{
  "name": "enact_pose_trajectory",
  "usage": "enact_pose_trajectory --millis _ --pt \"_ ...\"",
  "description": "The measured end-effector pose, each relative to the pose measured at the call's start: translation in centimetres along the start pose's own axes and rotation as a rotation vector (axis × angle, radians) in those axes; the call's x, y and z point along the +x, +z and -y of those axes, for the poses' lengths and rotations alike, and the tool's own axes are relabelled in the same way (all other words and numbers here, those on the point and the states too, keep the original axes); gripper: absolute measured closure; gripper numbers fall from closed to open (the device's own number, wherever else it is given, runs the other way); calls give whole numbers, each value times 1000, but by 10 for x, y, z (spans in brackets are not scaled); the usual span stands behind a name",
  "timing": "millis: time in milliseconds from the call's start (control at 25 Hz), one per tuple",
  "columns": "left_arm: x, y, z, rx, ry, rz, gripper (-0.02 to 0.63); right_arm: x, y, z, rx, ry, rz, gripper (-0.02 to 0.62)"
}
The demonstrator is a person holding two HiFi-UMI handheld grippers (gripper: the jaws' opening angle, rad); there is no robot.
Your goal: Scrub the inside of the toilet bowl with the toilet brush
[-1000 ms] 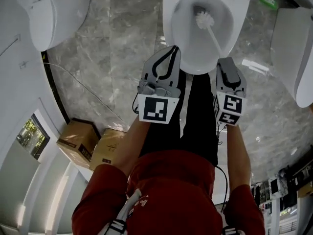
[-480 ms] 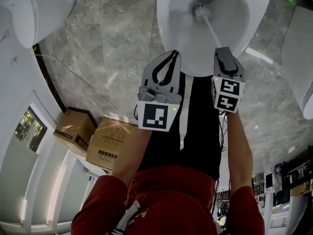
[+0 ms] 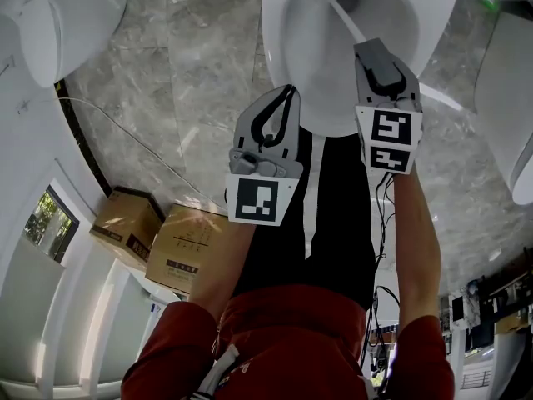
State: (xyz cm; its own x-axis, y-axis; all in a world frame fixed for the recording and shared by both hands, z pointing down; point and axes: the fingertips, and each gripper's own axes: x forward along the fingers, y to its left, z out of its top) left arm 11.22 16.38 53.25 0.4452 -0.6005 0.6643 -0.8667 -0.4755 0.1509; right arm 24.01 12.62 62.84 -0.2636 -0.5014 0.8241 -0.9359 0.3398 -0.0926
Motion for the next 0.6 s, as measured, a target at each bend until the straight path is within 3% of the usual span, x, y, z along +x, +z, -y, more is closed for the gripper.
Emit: enact_pose_trajectory --millis 160,320,480,600 --pt "-1 0 2 -8 -2 -3 607 -7 -5 47 -70 -103 -39 451" --pt "-2 -2 1 -5 -3 -4 607 -31 -41 70 -94 -174 -140 451" --pt "-1 -5 -2 -4 1 -3 607 -63 -82 63 -26 -165 -249 451" --pt "-3 -6 -5 -13 10 0 607 -83 -106 34 6 -122 -321 449"
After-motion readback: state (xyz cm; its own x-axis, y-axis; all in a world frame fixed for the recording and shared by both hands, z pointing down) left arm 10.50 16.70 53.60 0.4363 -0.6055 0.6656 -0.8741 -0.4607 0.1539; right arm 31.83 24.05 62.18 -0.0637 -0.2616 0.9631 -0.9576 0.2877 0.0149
